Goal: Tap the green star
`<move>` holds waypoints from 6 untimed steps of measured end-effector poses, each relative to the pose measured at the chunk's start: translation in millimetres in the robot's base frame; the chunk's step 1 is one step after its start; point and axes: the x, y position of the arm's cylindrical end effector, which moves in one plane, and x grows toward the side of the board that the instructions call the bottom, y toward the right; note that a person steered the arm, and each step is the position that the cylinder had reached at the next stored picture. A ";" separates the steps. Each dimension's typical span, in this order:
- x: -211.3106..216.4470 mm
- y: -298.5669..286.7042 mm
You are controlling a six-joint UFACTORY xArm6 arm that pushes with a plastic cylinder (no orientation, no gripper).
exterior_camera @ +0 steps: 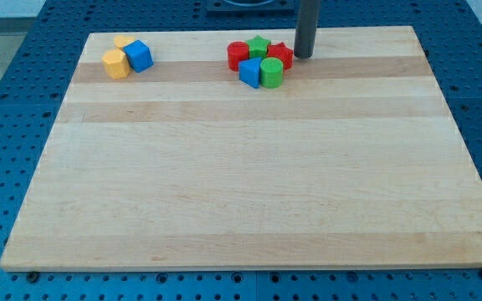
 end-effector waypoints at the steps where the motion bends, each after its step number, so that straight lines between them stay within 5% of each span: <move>1: -25.3 -3.5; 6: -44.6 -89.2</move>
